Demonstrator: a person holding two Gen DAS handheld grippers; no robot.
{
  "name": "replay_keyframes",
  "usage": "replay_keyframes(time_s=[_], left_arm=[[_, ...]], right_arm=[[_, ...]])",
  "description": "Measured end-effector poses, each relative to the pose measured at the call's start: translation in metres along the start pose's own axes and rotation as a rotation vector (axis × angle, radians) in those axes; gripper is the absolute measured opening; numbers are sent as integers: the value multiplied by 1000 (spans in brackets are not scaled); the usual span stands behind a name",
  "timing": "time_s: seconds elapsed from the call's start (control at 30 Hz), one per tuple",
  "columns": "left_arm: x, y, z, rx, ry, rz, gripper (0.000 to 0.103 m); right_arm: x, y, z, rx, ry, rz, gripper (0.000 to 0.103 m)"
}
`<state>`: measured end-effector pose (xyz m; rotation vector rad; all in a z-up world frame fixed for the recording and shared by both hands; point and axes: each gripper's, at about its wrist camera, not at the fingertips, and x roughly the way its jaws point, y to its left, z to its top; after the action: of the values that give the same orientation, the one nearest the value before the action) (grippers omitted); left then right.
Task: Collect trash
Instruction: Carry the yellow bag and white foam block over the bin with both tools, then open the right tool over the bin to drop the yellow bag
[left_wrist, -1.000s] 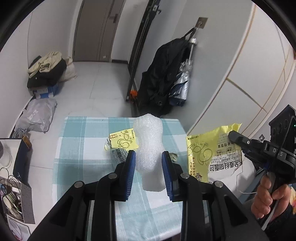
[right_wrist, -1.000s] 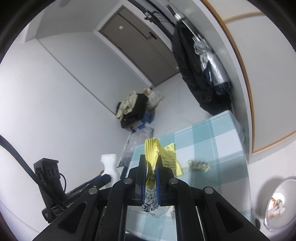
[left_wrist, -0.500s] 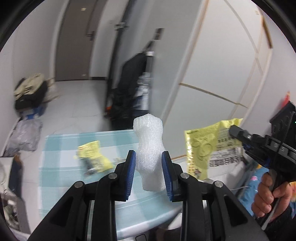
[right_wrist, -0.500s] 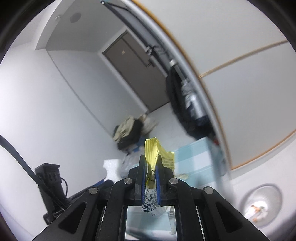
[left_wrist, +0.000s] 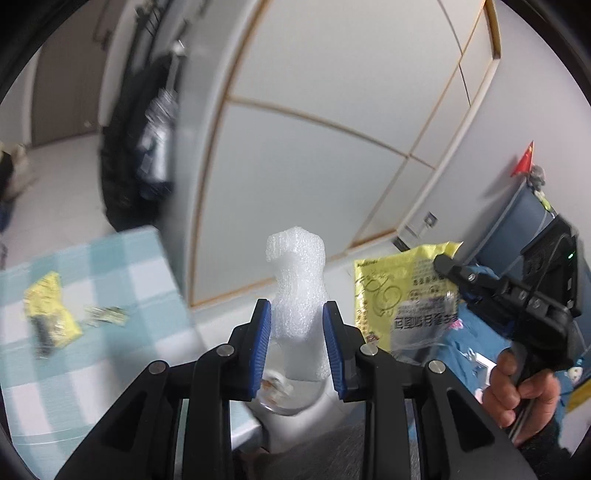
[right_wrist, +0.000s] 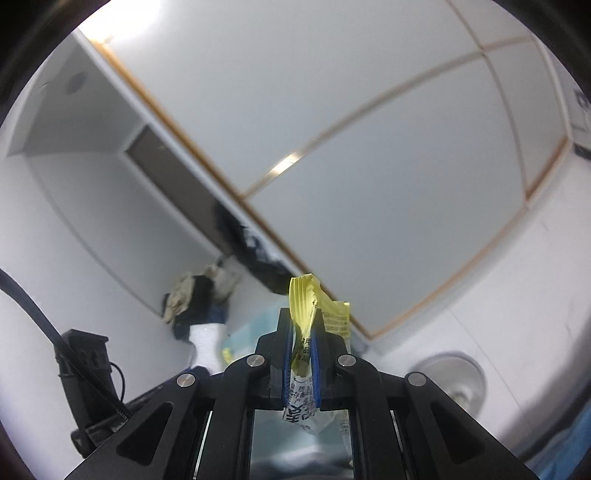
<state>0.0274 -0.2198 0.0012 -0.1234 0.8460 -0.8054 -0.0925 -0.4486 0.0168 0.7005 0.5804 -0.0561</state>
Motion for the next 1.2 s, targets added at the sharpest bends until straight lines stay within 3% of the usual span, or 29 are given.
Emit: replay_keyframes(time_s=[0.07,0.3,0.47,0.73,0.8,0.9,1.0,1.03,1.07,1.2], left_arm=[[27,-4,-2,-9,74,-52,24],[102,-7,-8,-46,262,-128,24],[146,-2,-15,-63,374,-134,24],[183,-2,-31,-65,509,-96,24],[190,-5,-33,-67,535,-99,24],[199,-5,-38,-68,571,-88,24],[212,-7,-39,-68,605,-79,24],[214,-8,-40,-66,613,-74,24],[218,-8,-40,-70,618,-78,24],[232,-12,-44,-63,666,-65,24]], right_arm=[[8,-25,-3,34,18,-36,8],[54,-115,-26,186,124,-120,8],[105,-168,-49,310,220,-136,8],[165,-205,-70,382,312,-158,13],[173,-209,-75,391,326,-154,18],[170,-216,-82,421,349,-199,40],[164,-223,-84,435,338,-201,45],[160,-226,-84,446,327,-210,57],[156,-229,-85,455,317,-215,63],[143,-236,-87,469,293,-237,66]])
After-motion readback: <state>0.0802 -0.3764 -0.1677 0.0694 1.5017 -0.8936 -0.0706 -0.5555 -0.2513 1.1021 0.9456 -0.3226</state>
